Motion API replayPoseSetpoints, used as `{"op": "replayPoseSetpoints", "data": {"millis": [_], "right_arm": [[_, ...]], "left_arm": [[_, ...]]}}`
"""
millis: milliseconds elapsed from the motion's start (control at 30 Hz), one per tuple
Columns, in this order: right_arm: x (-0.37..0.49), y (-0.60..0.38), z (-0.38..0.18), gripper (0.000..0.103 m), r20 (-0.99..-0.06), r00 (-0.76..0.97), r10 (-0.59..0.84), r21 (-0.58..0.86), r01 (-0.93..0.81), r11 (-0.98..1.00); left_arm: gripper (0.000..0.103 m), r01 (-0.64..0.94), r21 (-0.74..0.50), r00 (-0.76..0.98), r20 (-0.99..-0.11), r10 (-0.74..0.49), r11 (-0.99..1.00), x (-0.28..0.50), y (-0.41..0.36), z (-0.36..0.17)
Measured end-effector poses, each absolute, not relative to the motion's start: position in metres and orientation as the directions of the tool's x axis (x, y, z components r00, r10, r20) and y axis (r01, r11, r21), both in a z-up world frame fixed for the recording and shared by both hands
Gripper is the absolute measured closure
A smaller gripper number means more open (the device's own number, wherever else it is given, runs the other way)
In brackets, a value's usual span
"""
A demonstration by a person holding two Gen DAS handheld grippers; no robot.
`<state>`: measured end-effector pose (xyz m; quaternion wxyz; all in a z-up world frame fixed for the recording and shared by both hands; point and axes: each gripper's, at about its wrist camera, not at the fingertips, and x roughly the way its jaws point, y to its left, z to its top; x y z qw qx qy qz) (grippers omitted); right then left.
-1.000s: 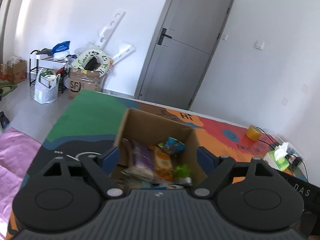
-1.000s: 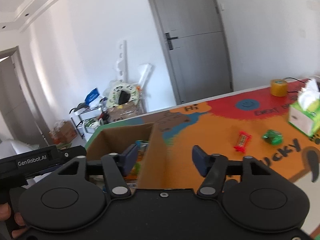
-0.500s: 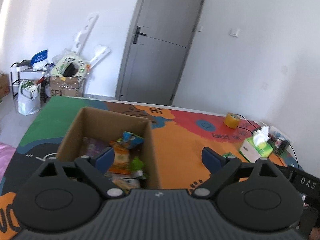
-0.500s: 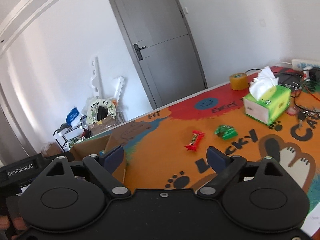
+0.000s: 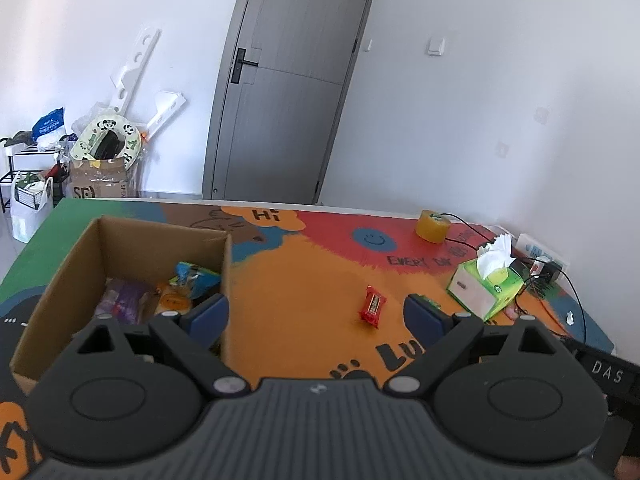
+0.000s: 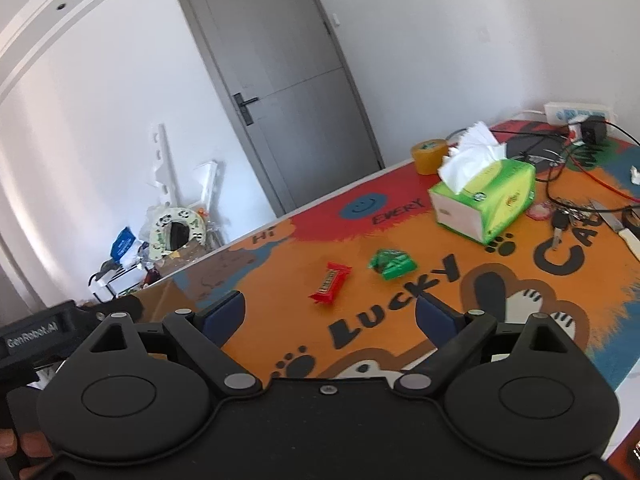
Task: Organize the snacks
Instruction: 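Move both tools back toward the red candy bar and green packet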
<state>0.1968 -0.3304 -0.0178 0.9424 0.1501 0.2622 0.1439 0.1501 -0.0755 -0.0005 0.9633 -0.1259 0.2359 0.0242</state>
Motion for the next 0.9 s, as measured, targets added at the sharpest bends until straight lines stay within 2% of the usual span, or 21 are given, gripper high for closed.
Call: {"op": "replayPoseSetpoints", "data": {"millis": [500,900], "right_arm": [[0.235,-0.358,-0.040,0.012,-0.493,0.812,0.313,0.378,-0.124,0.918],[0.274,-0.374,-0.061,0.019,-0.520,0.796,0.309,0.407,-0.087,0.909]], "left_arm": [[0.010,-0.061,-0.207,0.861,-0.506,-0.053,0.976,0.207,-0.109,-0.020],[0.012,-0.063,-0.186,0.830,-0.555,-0.051,0.981,0.256,-0.131,-0.040]]}}
